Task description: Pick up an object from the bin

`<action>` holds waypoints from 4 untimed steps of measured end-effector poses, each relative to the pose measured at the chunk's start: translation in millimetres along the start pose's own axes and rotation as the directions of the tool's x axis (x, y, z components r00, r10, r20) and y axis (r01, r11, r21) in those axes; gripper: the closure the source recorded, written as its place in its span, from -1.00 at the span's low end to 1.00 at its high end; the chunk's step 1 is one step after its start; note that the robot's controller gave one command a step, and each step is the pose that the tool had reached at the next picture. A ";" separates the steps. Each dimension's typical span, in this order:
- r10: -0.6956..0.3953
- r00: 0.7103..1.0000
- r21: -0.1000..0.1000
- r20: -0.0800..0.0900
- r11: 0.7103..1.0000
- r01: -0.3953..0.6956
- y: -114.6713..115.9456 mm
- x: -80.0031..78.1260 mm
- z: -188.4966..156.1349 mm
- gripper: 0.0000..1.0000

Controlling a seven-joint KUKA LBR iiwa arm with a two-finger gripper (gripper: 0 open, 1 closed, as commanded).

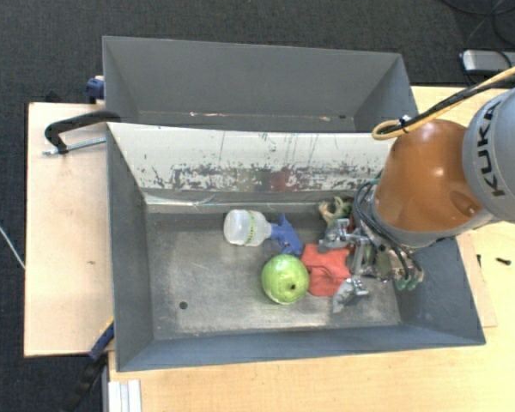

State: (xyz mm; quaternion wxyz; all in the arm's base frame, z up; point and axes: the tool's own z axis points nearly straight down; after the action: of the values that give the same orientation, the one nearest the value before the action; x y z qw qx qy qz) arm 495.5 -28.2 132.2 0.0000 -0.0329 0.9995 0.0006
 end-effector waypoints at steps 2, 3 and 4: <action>0.000 1.000 0.000 0.000 1.000 0.000 -0.2 0.0 0.0 1.00; -0.003 1.000 0.001 0.005 1.000 0.003 2.7 -10.9 6.7 1.00; -0.006 1.000 0.001 0.000 1.000 0.006 5.5 -2.1 11.3 -1.00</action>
Offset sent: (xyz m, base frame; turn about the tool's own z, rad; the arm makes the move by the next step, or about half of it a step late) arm 0.0000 0.0000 0.0000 0.0000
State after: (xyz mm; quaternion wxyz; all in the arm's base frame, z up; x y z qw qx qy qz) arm 497.2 -22.5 121.0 -0.0001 -0.0360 0.9994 0.0003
